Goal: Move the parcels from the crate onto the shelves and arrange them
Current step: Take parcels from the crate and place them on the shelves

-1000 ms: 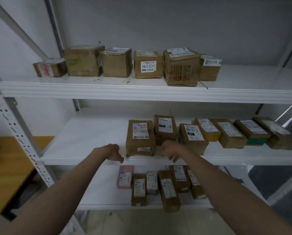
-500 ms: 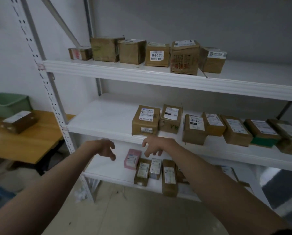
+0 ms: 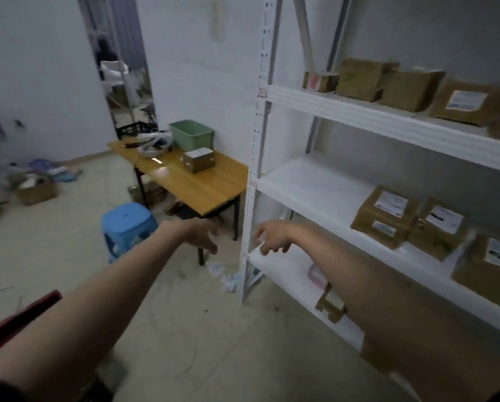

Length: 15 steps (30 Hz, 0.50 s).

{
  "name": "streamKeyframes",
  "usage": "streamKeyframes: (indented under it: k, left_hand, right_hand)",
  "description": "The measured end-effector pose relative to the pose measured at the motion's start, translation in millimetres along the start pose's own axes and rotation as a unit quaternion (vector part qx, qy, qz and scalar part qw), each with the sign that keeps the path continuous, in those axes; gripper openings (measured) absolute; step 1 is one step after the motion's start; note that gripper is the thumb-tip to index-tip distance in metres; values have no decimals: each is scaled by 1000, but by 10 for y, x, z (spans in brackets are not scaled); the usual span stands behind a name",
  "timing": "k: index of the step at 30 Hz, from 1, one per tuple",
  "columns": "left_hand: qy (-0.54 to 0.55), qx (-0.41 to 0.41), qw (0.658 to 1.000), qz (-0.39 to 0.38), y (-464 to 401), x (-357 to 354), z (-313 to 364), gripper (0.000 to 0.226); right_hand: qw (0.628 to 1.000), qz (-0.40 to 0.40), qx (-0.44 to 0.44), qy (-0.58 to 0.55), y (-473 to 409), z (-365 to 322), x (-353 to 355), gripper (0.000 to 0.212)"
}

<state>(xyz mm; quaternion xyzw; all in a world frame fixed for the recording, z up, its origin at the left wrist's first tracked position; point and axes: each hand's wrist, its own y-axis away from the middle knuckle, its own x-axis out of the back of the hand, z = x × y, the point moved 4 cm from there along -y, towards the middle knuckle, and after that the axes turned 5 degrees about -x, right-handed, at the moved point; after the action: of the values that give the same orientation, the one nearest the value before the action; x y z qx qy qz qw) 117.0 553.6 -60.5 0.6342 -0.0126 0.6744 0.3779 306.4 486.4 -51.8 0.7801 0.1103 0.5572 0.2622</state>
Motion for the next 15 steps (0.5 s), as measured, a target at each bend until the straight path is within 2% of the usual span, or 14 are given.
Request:
streamKeyframes:
  k: [4, 11, 15]
  left_hand:
    - [41, 72, 996, 29, 559, -268, -988, 64]
    - [92, 191, 977, 13, 1696, -998, -2550, 63]
    - [103, 228, 968, -7, 2223, -1457, -3273, 56]
  right_hand:
    - [996, -27, 63, 50, -213, -1034, -326, 56]
    - [978, -76, 153, 119, -399, -2748, -1263, 60]
    - [965, -86, 200, 144, -420, -3544, -1768, 60]
